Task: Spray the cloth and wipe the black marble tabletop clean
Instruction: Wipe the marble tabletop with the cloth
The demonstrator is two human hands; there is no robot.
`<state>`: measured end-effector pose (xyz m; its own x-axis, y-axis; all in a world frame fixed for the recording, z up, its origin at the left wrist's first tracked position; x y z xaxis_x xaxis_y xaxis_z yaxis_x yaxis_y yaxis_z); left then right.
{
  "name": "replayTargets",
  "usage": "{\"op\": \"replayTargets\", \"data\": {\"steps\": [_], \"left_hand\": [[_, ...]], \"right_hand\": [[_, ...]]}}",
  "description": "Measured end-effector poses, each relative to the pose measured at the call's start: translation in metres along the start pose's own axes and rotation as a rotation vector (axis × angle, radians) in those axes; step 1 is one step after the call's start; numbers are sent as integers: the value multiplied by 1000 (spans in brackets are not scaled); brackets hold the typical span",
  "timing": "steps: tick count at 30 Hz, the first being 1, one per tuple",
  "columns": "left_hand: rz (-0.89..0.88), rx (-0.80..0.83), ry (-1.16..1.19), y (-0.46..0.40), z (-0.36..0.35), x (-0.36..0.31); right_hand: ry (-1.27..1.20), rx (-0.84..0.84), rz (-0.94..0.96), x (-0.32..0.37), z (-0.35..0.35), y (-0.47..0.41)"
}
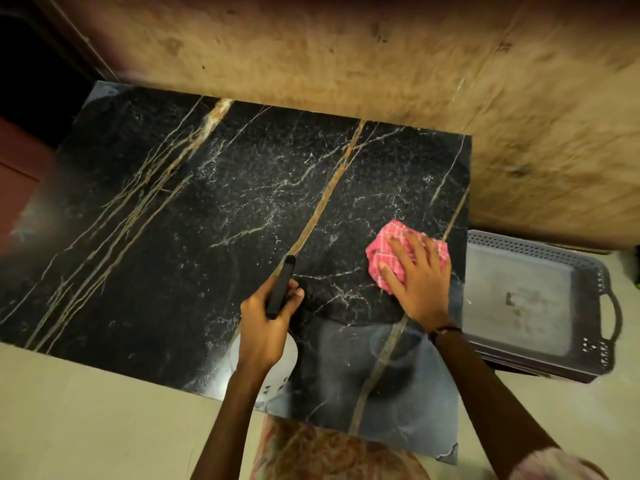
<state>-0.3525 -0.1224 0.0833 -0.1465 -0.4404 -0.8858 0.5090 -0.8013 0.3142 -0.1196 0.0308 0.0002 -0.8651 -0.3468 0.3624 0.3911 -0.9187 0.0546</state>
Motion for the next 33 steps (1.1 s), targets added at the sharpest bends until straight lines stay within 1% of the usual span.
{"op": "replayTargets", "data": {"steps": [2, 3, 5, 7, 9, 11, 14, 16, 18, 19, 21, 23, 25, 27, 29, 31, 33], "left_hand": [[-7, 3, -10, 6, -5, 0], [-7, 7, -16, 9, -8, 1], [-4, 29, -18, 15, -14, 1], [-12, 52, -18, 20, -21, 0], [-6, 64, -18, 23, -24, 1], [15, 86, -6, 23, -27, 4], [31, 111, 1, 24, -28, 9], [26, 125, -3, 25, -28, 10], [25, 131, -10, 27, -26, 12], [20, 131, -17, 27, -25, 13], [13, 143, -37, 29, -22, 15], [10, 150, -41, 31, -17, 17], [19, 148, -14, 33, -10, 20], [20, 156, 13, 35, -1, 24], [11, 159, 20, 37, 9, 28], [2, 157, 17, 42, 20, 32], [-7, 151, 6, 47, 31, 37]], "right_hand": [[4, -19, -48, 18, -8, -18], [5, -10, -17, 32, -14, -21], [16, 27, 127, 60, -26, -6], [16, 87, 267, 67, -30, 27], [7, 106, 293, 47, -24, 57], [-25, 70, 225, 11, -10, 72], [-23, 9, 71, -37, 10, 58], [-4, -27, -45, -46, 14, 35], [19, -51, -132, -37, 10, 17], [28, -52, -129, -28, 7, 13], [25, -27, -38, -11, 0, 25], [10, 29, 86, -2, -4, 59], [26, 56, 149, -12, -3, 100], [45, 48, 103, -33, 2, 125], [51, 23, -32, -48, 6, 126], [52, -7, -157, -41, 5, 114], [43, -22, -181, -12, -2, 102]]}}
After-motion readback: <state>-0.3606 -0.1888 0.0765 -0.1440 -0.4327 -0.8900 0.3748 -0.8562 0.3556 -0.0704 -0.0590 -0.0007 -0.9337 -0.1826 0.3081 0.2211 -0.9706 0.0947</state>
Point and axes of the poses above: each hand's wrist, its own y-axis away from the middle knuckle, its own z-axis out of the back of the hand, x = y × z, the point moved 7 cm from there along -y, towards the middle knuckle, and after that the axes turned 6 degrees about -y, right-handed, at the moved point
